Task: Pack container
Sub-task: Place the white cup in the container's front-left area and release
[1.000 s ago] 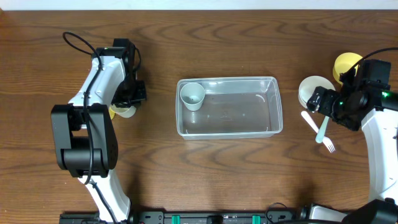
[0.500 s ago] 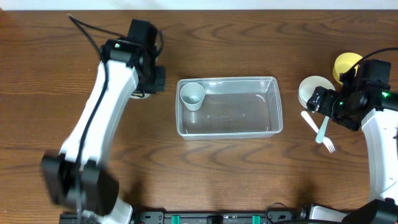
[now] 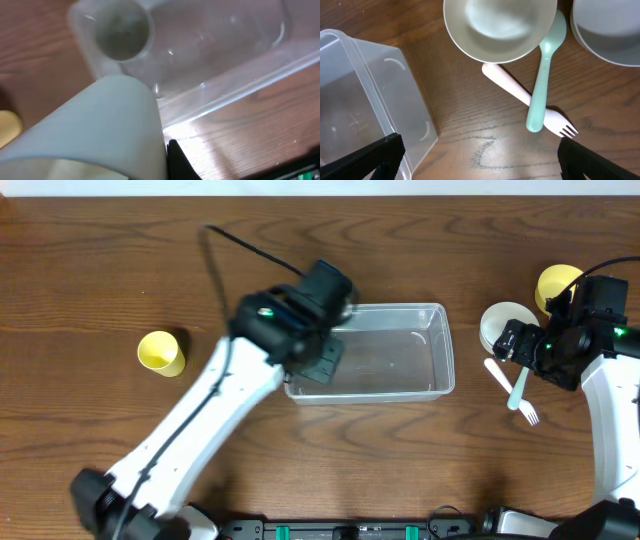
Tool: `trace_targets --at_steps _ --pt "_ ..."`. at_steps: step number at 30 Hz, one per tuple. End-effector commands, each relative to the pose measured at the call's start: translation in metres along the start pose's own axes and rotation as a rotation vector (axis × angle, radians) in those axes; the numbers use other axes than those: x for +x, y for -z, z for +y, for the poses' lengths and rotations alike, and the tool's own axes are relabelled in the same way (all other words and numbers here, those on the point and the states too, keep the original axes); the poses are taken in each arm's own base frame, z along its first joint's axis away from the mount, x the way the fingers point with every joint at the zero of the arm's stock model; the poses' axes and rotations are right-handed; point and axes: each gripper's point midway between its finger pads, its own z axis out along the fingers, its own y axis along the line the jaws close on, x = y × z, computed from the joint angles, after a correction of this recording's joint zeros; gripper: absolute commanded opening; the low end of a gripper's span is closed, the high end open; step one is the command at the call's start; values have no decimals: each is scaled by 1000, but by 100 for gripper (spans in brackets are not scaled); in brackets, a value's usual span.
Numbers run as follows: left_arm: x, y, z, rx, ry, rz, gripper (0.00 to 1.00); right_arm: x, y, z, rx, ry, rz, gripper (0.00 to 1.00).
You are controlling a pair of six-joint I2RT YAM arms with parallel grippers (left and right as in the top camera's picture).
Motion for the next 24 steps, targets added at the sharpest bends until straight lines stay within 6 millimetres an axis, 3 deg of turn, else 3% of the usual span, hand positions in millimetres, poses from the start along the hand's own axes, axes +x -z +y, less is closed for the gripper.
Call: trace_targets --at_steps 1,17,22,24 --pt "9 -26 -4 -19 -16 75 6 -3 2 -1 2 -3 -7 99" --pt "26 -126 -4 -75 -33 337 6 -3 2 -1 3 -4 -6 99" --pt "32 -140 -3 -84 -35 381 7 -3 2 -1 3 -4 -6 99" --pt "30 -138 -3 -82 -40 374 13 -3 2 -1 3 -4 -6 99"
